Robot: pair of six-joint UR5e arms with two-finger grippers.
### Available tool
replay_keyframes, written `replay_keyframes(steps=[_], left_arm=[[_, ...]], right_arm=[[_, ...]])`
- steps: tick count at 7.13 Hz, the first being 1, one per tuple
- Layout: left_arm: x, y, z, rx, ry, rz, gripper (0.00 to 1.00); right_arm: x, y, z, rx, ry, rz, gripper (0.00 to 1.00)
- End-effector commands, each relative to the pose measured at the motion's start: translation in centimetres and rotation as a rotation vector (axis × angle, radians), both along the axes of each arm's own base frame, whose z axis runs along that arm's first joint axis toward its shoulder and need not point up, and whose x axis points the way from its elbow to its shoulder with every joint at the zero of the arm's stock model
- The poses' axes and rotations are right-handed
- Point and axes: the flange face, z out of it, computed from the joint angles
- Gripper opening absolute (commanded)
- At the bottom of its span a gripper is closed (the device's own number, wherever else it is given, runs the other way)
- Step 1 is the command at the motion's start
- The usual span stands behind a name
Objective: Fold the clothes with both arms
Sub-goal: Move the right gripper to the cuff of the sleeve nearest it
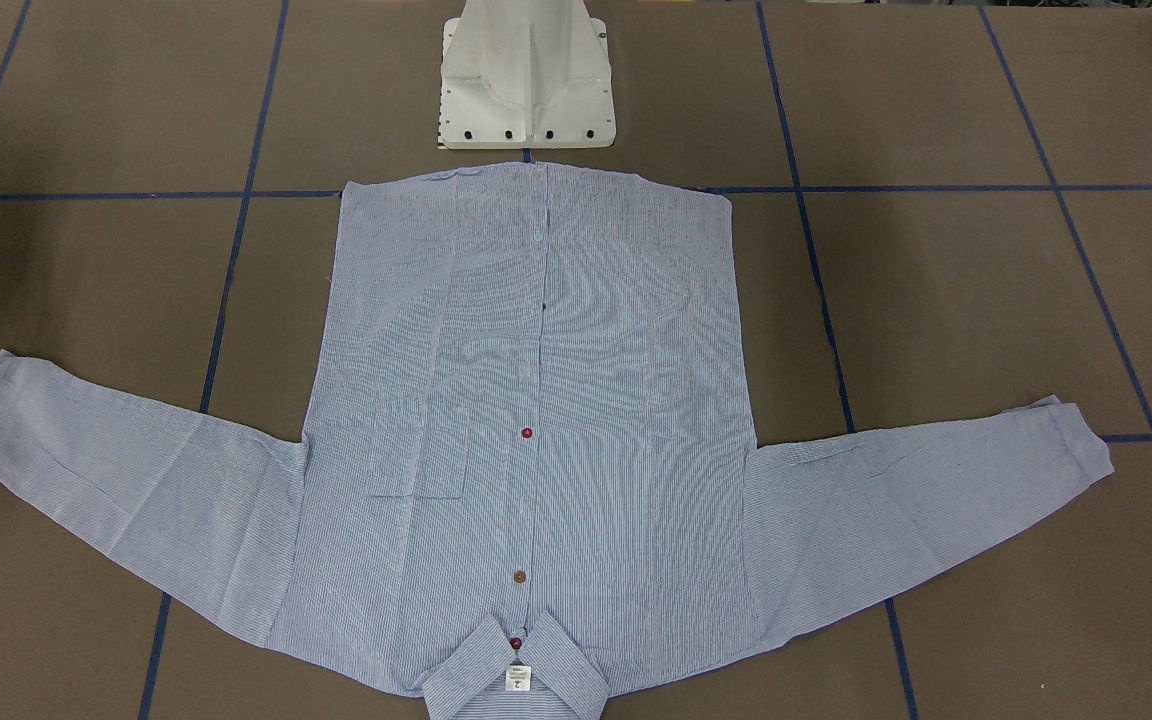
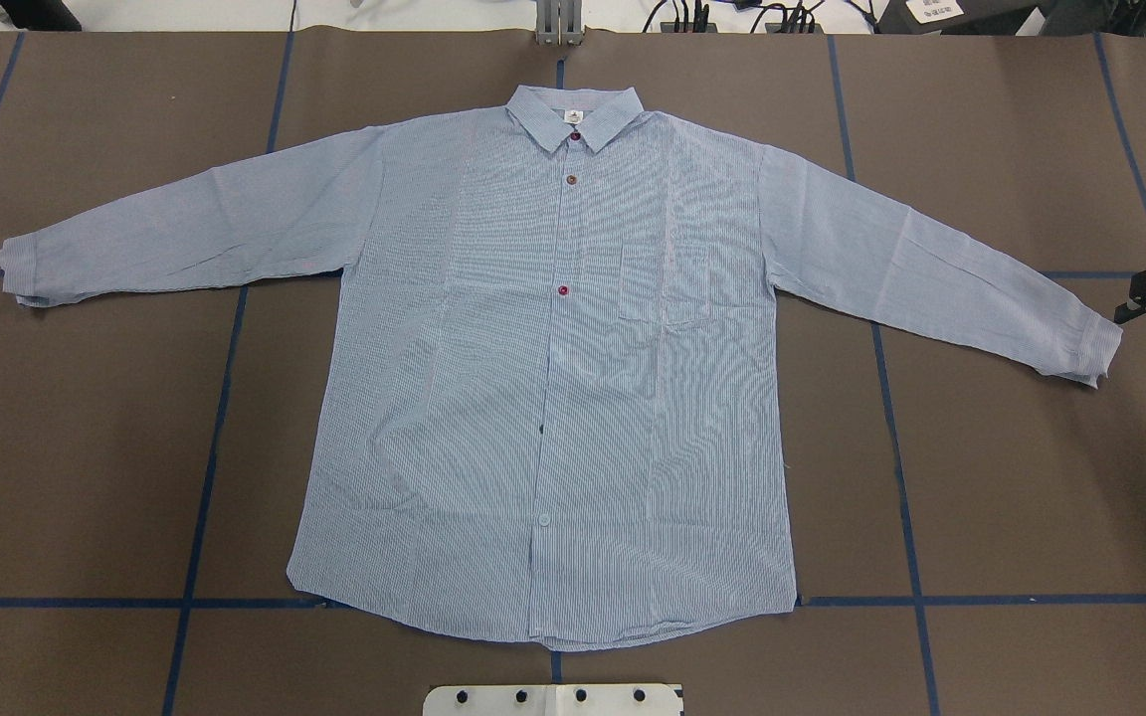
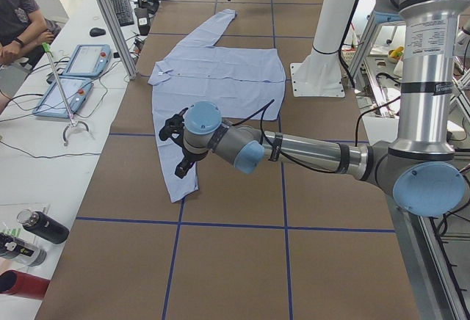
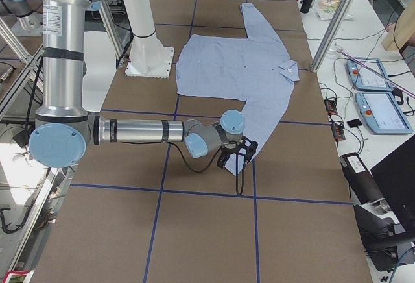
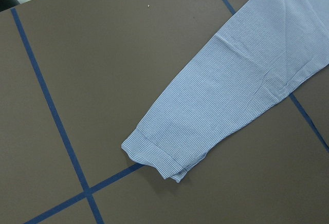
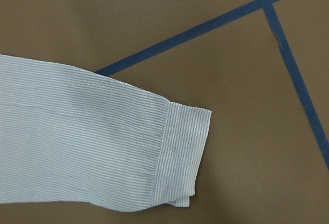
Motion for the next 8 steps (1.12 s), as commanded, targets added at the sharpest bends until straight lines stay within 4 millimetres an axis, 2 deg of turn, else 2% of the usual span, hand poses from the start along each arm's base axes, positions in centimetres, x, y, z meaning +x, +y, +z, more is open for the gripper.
replay_keyframes(steps=[1,2,4,5,6,7,8], left_arm=[[0.0,0.0,-0.2,0.004,0.003,0.001,1.00],[-0.1,0.0,-0.2,0.006,0.000,-0.002,1.00],[-0.1,0.2,-0.9,0.016,0.007,0.001,1.00],[-0.2,0.2,-0.7,0.014,0.002,-0.003,1.00],[-0.2,0.2,-0.9,0.017,0.004,-0.002,1.00],[-0.2,0.2,-0.8,0.017,0.002,-0.003,1.00],[-0.2,0.2,-0.8,0.017,0.002,-0.003,1.00]], right_arm=[[-4.4,0.7,1.0,-0.015,0.056,0.079,0.96],[-4.6,0.7,1.0,-0.022,0.057,0.082,0.96],[-6.3,1.5,1.6,-0.055,0.062,0.066,0.96],[-6.5,1.6,1.8,-0.067,0.064,0.067,0.89],[-6.5,1.7,2.6,-0.079,0.072,0.065,0.88],[-6.5,1.7,2.6,-0.081,0.072,0.067,0.78],[-6.5,1.6,2.6,-0.092,0.072,0.079,0.60]])
